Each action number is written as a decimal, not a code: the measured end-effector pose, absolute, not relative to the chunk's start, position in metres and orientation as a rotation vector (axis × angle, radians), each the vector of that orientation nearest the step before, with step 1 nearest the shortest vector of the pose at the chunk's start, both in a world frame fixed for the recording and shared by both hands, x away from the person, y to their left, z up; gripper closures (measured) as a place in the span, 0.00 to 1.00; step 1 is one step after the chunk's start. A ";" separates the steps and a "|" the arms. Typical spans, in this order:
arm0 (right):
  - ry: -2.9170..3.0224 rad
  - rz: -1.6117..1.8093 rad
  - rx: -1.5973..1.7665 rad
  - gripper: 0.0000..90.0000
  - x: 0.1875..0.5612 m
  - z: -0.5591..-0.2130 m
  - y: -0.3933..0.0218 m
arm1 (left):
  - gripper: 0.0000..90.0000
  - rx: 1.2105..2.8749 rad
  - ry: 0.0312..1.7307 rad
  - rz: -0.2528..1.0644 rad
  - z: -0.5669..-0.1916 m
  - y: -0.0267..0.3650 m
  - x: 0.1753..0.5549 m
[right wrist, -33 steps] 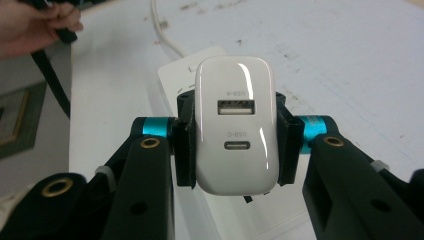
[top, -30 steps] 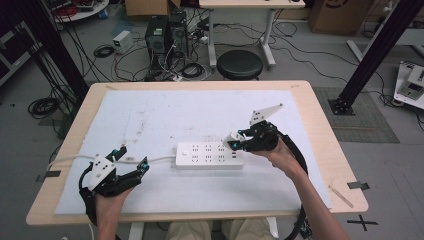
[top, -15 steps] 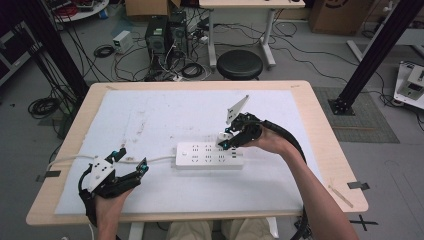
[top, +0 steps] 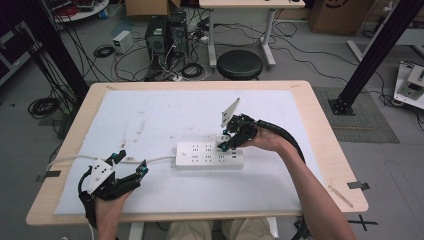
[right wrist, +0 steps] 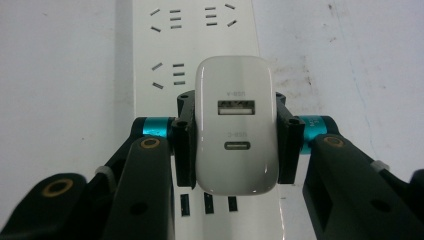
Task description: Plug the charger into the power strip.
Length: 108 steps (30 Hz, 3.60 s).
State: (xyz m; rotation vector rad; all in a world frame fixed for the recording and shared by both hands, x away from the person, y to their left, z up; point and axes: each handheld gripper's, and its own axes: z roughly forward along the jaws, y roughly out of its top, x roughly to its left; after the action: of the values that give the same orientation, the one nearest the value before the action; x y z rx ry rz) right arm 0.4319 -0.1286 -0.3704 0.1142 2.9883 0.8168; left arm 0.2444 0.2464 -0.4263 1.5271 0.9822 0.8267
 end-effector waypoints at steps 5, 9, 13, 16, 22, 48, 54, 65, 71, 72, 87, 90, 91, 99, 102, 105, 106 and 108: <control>3.000 0.804 0.091 0.70 0.432 -0.373 -0.126 | 0.24 1.518 0.998 0.832 -0.427 0.250 0.242; 3.000 0.830 0.073 0.70 0.434 -0.375 -0.127 | 0.24 1.517 1.002 0.832 -0.427 0.251 0.242; 3.016 0.859 0.076 0.70 0.439 -0.376 -0.129 | 0.24 1.527 0.997 0.829 -0.427 0.249 0.242; 3.032 0.870 0.091 0.70 0.441 -0.377 -0.130 | 0.24 1.530 0.995 0.831 -0.427 0.249 0.242; 3.028 0.869 0.051 0.70 0.441 -0.377 -0.130 | 0.25 1.534 0.995 0.830 -0.427 0.250 0.242; 3.016 0.784 -0.047 0.71 0.437 -0.375 -0.122 | 0.25 1.535 0.991 0.827 -0.426 0.249 0.238; 3.000 0.714 -0.055 0.71 0.432 -0.380 -0.119 | 0.25 1.534 0.994 0.824 -0.427 0.250 0.237; 3.022 0.786 -0.001 0.71 0.437 -0.384 -0.125 | 0.25 1.550 0.996 0.811 -0.429 0.248 0.238; 3.008 0.753 -0.006 0.71 0.433 -0.383 -0.123 | 0.25 1.558 0.994 0.806 -0.430 0.245 0.238; 3.006 0.746 -0.013 0.71 0.433 -0.383 -0.123 | 0.25 1.558 0.994 0.807 -0.430 0.245 0.239; 3.013 0.771 0.022 0.71 0.434 -0.389 -0.121 | 0.25 1.562 0.990 0.805 -0.427 0.244 0.237; 3.006 0.774 0.023 0.71 0.433 -0.390 -0.122 | 0.25 1.568 0.987 0.803 -0.428 0.244 0.237; 3.004 0.785 0.028 0.71 0.434 -0.390 -0.122 | 0.25 1.568 0.990 0.804 -0.428 0.244 0.237; 3.008 0.878 0.031 0.71 0.438 -0.395 -0.128 | 0.25 1.556 0.998 0.813 -0.427 0.250 0.232; 2.984 0.908 0.062 0.71 0.435 -0.397 -0.130 | 0.25 1.563 1.002 0.814 -0.427 0.251 0.231; 2.974 0.934 0.057 0.71 0.435 -0.399 -0.132 | 0.25 1.562 1.001 0.819 -0.427 0.252 0.232; 2.975 0.937 0.054 0.71 0.436 -0.399 -0.132 | 0.25 1.559 1.002 0.819 -0.426 0.252 0.232; 2.974 0.941 0.043 0.71 0.436 -0.400 -0.132 | 0.25 1.560 1.001 0.820 -0.426 0.251 0.232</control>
State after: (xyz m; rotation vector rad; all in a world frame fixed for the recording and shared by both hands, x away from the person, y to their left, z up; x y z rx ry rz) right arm 0.4363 -0.1316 -0.3997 0.0428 2.9742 0.9408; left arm 0.2321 0.2512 -0.4258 1.5601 1.0011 0.8196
